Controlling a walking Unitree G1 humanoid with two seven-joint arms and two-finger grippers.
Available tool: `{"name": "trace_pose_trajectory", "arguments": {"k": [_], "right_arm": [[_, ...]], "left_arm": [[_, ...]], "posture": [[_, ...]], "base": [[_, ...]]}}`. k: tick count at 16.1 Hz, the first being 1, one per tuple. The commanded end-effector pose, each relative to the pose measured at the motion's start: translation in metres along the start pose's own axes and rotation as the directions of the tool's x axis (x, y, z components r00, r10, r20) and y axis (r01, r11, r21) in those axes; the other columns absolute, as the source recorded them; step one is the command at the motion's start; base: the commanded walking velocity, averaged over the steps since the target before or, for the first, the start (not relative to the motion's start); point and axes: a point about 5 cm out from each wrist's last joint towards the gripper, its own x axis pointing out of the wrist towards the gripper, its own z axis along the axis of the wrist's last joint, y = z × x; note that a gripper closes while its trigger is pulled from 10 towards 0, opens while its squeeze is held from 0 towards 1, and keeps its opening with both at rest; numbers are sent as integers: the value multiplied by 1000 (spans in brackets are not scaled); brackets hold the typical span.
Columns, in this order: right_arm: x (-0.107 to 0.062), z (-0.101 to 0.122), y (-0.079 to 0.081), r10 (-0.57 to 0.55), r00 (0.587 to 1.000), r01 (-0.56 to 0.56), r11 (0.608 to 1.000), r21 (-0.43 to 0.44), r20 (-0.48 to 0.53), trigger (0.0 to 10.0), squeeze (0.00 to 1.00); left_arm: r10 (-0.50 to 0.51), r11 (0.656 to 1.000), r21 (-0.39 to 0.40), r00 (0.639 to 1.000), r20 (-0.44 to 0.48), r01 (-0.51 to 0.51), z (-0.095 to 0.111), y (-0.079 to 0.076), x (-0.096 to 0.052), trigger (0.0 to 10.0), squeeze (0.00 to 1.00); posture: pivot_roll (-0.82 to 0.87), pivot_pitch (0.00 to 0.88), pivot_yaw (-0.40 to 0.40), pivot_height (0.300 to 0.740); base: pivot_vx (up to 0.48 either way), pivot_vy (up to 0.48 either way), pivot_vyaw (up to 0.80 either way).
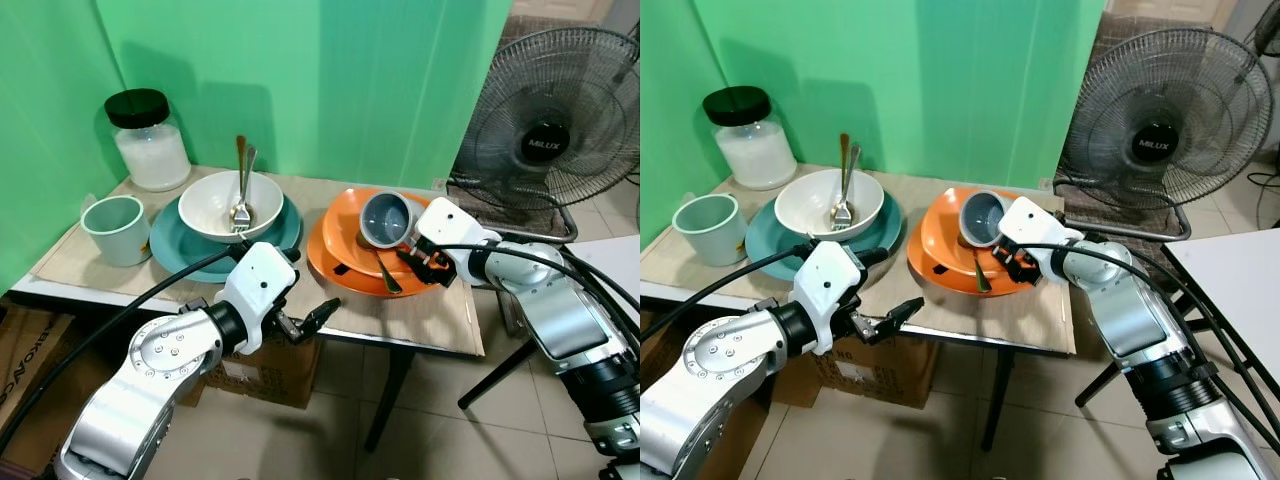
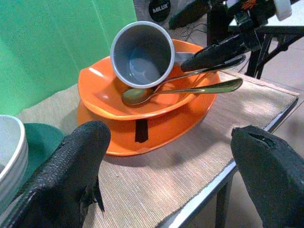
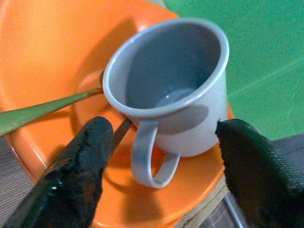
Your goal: Setting the table
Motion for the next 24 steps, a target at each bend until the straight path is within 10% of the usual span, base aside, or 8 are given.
{"name": "trace_pose_trajectory", "arguments": {"k": [1,24], "right_arm": [[0,3,-5,-14,1000,15,1000,17,-10,0,0],[1,8,4,-10,998,14,998,63,-56,0,0]], "left_arm": [[-18,1000,10,1000,2,18,3,-3,0,10000,0],[-53,999,14,998,20,53,11,-3,1,10000,0]], "posture": [[-134,0,-12,740],[-135,0,1,740]], "base": [[0,0,0],[0,0,0]]}}
